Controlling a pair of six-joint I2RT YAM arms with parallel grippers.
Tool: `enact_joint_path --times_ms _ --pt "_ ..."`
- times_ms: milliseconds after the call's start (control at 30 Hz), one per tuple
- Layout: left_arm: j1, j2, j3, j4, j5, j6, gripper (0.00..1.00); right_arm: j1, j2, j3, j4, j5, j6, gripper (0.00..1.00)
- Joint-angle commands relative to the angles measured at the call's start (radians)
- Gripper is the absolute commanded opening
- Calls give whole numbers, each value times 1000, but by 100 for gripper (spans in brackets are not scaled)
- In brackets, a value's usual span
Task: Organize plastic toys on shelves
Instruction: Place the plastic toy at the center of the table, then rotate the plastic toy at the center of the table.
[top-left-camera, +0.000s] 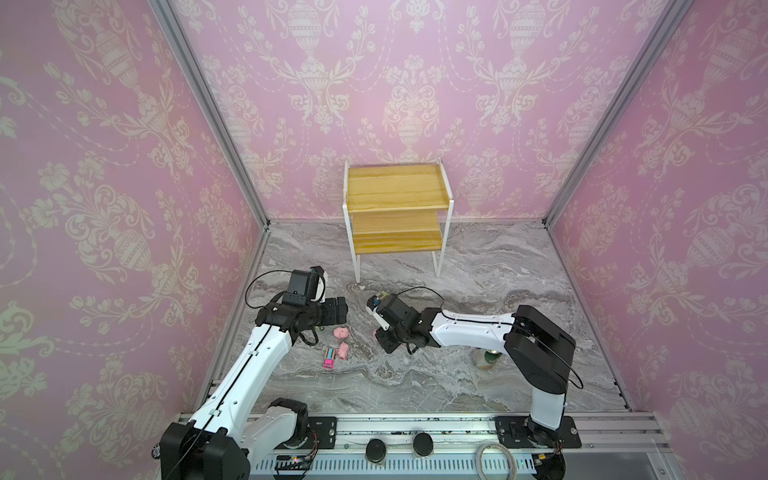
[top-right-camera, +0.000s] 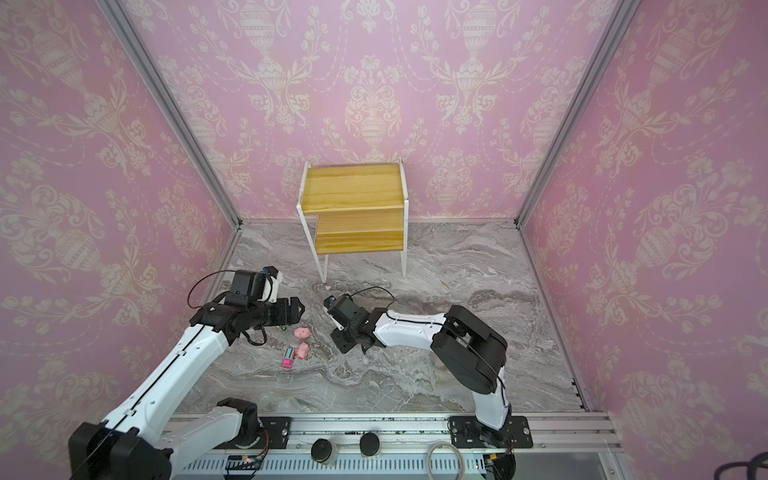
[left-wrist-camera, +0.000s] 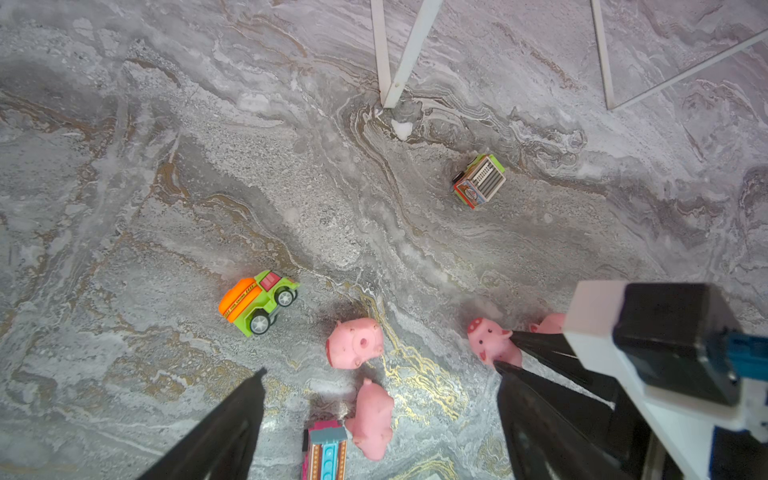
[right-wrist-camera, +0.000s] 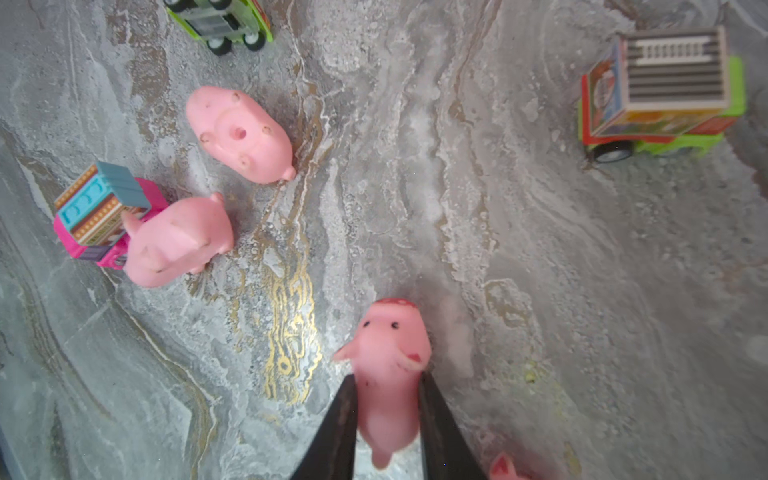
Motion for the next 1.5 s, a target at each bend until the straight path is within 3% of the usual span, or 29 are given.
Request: enact_joint_path --times_ms 0,400,767,1467 --pt "-8 10 -11 -5 -1 21 90 4 27 8 4 -17 -40 29" --pt "-7 13 -11 -6 -6 23 90 17 30 -18 1 12 -83 49" --pt "-7 24 -11 -7 -11 28 91 19 32 -80 -18 110 -100 54" --pt "-30 -19 -38 29 31 55 93 -79 7 -122 36 158 -127 58"
